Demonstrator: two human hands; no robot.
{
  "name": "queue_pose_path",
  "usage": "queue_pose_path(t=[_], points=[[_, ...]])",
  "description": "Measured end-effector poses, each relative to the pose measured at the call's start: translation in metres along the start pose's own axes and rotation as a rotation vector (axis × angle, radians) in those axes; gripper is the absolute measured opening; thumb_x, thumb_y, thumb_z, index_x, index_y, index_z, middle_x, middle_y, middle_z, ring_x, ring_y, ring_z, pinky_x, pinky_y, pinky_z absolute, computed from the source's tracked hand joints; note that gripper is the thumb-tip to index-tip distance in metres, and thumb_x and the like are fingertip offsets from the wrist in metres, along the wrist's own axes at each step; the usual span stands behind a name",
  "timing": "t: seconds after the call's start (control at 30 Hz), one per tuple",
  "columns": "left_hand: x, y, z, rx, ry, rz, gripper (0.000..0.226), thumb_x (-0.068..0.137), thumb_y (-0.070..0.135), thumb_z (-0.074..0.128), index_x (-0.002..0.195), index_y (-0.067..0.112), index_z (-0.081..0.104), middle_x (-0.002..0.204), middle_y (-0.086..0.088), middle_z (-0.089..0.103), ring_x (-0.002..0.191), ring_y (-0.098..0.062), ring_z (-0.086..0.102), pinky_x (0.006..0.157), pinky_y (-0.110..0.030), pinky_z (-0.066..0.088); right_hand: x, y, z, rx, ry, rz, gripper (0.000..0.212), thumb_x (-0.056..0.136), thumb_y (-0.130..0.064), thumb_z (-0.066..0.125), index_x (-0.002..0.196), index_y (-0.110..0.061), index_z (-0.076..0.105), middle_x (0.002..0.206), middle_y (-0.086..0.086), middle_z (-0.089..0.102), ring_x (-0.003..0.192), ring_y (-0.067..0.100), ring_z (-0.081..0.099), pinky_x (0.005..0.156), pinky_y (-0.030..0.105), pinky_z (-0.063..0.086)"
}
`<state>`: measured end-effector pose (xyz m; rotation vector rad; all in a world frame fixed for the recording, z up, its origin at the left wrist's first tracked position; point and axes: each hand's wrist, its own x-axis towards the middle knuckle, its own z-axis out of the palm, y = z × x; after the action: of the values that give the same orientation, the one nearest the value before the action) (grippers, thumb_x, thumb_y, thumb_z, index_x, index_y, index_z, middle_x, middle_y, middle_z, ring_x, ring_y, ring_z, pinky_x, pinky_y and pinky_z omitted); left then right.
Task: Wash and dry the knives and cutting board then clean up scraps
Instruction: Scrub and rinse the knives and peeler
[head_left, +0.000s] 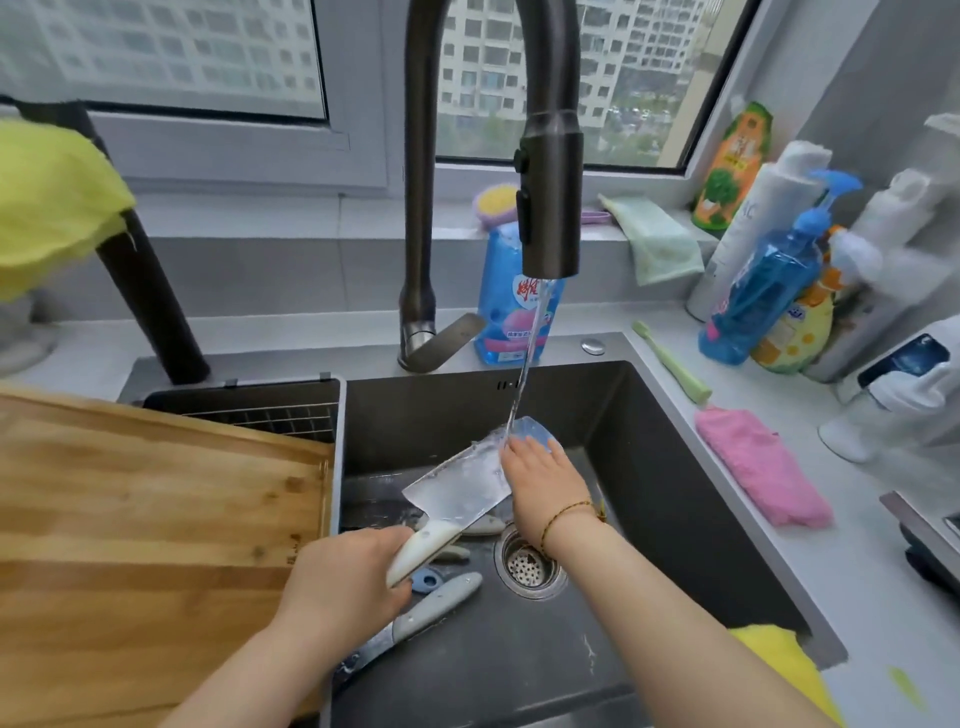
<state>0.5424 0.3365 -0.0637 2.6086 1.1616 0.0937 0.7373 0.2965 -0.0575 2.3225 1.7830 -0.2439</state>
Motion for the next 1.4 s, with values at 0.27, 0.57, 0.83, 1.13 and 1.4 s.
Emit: queue_pose_path(t=[0.27,0.57,0.83,1.13,1.4], points=[[0.001,0.005,0.007,0.001,0.005,0.003,0.033,0.087,0.038,0.047,0.12,0.039,0.049,0.084,0.016,0.046,0.098,-0.005,0.057,0.047,-0.012,0.023,-0.018,-0.017,0.004,-0.015,-0.039,-0.227,0.068,0.09,-0.001,0.035,0.148,-0.014,0.001,0.157,0.001,-0.003,0.144,0.015,-0.005,0.114,0.034,-0.014],[0.003,0.007,0.012,0.009,0.017,0.015,0.033,0.088,0.038,0.047,0.12,0.037,0.051,0.08,0.014,0.047,0.086,-0.008,0.055,0.051,-0.01,0.024,-0.021,-0.027,0.01,0.026,-0.054,-0.261,0.065,0.09,-0.002,0.038,0.147,-0.017,0.012,0.156,-0.003,0.006,0.144,0.013,0.0,0.114,0.036,-0.014],[0.006,0.01,0.01,-0.179,0.098,-0.116,0.035,0.087,0.039,0.053,0.121,0.035,0.048,0.089,0.014,0.057,0.076,-0.008,0.05,0.052,-0.012,0.03,-0.033,-0.03,0.028,1.495,0.045,0.587,0.051,0.096,-0.035,0.041,0.139,-0.01,0.032,0.145,0.005,0.035,0.134,0.022,0.032,0.11,0.034,0.024],[-0.002,0.028,0.02,-0.462,0.015,-0.105,0.031,0.078,0.036,0.067,0.082,0.036,0.036,0.095,0.012,0.063,0.087,-0.009,0.06,0.069,-0.019,0.045,-0.02,-0.058,0.026,1.709,-0.237,0.443,0.016,0.081,-0.018,0.058,0.067,-0.012,0.054,0.065,0.003,0.053,0.059,0.011,0.052,0.051,0.018,0.043],[0.003,-0.002,0.01,-0.507,-0.058,-0.138,0.01,0.09,0.03,0.055,0.086,0.038,0.056,0.081,0.024,0.057,0.081,0.002,0.055,0.07,-0.015,0.044,-0.023,-0.022,0.039,1.336,-0.006,0.61,0.027,0.088,-0.019,0.054,0.063,-0.013,0.045,0.036,-0.005,0.051,0.039,0.008,0.054,0.045,0.016,0.045]])
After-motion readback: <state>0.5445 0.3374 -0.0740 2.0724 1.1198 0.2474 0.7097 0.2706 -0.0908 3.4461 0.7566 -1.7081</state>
